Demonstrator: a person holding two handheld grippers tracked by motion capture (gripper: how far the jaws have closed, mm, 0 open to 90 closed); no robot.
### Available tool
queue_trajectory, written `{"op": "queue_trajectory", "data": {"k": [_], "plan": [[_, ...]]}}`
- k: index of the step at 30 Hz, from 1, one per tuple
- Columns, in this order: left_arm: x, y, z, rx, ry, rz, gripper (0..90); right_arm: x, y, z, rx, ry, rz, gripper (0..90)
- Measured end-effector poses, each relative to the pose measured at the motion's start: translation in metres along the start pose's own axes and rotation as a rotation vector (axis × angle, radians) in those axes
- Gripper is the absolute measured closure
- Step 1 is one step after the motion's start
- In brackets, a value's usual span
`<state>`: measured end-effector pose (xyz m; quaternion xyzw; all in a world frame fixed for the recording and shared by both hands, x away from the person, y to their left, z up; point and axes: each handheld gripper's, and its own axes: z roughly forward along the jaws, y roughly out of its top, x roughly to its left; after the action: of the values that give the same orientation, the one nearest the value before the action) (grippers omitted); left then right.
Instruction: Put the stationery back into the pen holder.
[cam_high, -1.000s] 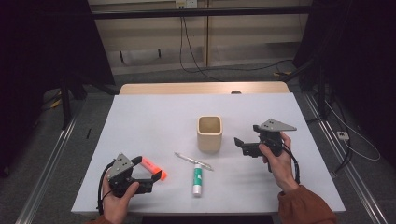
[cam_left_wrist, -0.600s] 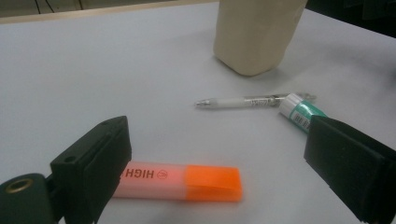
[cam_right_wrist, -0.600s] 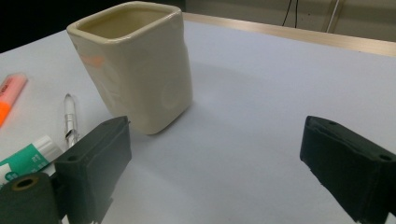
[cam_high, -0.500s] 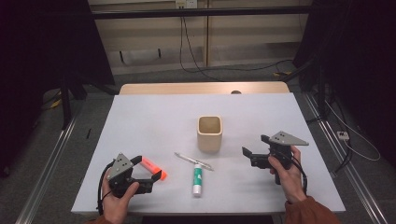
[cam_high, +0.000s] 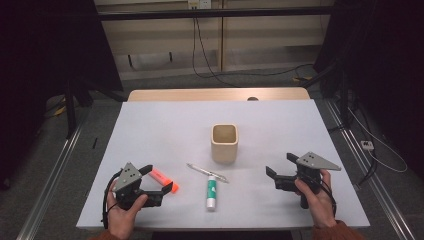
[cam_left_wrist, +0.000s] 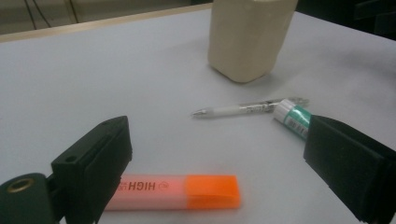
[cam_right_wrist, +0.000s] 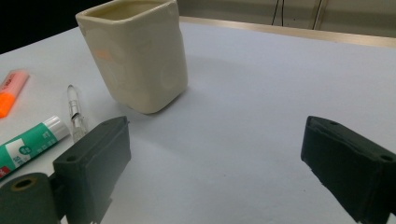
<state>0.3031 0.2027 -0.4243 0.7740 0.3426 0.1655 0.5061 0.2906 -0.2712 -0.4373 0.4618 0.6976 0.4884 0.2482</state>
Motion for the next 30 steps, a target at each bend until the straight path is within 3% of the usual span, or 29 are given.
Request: {"op": "queue_trajectory", "data": {"k": [4, 9, 15, 19, 23, 30], "plan": [[0.002, 0.002, -0.002, 0.001, -0.01, -0.006, 9.1, -0.002, -0.008, -0.007, 0.004, -0.015, 0.001, 8.1], [0.005, 0.007, -0.003, 0.009, 0.018, -0.003, 7.8, -0.002, -0.019, -0.017, -0.001, -0.024, -0.009, 7.5], [0.011, 0.015, -0.001, 0.036, 0.0, 0.007, 7.5, 0.0, -0.03, -0.028, -0.011, -0.022, -0.014, 7.5], [0.014, 0.022, -0.001, 0.05, 0.002, 0.043, 7.5, 0.001, -0.029, -0.028, -0.033, -0.009, -0.023, 7.4], [0.024, 0.03, 0.002, 0.103, 0.017, 0.058, 7.6, 0.0, -0.029, -0.027, -0.019, -0.001, -0.01, 6.7], [0.041, 0.039, 0.006, 0.145, 0.039, 0.029, 19.0, 0.001, -0.028, -0.025, -0.021, 0.014, -0.019, 6.1]]}}
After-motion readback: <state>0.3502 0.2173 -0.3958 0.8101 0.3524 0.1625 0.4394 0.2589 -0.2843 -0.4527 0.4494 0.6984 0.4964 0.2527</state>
